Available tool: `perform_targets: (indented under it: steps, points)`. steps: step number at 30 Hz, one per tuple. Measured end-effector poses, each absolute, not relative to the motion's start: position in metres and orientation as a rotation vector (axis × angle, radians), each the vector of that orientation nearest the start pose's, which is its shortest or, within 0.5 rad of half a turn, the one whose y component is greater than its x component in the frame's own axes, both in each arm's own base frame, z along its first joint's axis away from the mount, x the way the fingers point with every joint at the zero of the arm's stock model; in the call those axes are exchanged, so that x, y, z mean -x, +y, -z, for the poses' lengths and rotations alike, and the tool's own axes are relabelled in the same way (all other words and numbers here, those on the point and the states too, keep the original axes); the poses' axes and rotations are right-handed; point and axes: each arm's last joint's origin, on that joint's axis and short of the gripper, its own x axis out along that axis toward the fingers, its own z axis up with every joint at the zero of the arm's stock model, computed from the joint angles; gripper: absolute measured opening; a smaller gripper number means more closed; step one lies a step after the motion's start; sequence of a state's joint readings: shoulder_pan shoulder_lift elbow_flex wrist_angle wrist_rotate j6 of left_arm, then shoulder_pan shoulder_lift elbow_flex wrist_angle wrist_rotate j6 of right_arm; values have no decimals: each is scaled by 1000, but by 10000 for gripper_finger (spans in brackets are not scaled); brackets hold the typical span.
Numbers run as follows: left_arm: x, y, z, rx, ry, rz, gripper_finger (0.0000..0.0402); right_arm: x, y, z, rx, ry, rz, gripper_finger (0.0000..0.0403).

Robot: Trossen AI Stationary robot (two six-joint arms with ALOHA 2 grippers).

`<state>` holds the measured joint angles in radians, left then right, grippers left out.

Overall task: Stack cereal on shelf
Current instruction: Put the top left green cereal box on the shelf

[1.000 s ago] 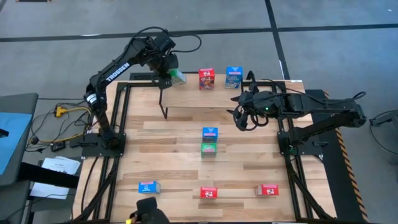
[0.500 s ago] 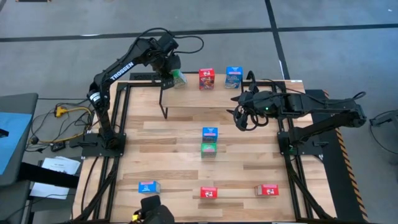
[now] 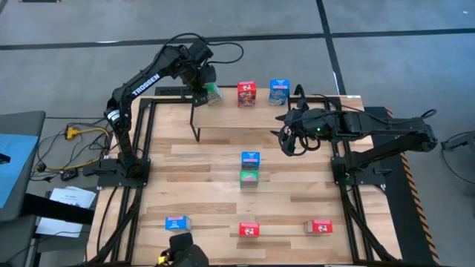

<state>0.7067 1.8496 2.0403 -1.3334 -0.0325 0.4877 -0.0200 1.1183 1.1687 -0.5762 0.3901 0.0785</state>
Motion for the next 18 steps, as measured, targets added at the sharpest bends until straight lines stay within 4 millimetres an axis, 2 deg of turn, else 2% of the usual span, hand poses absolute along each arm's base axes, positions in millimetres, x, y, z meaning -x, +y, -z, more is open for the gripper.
perform_targets:
  steps: [18]
  points:
    - [-275,236,-375,-48,1221,-359,184,-228,-16,-366,21,504,421,268]
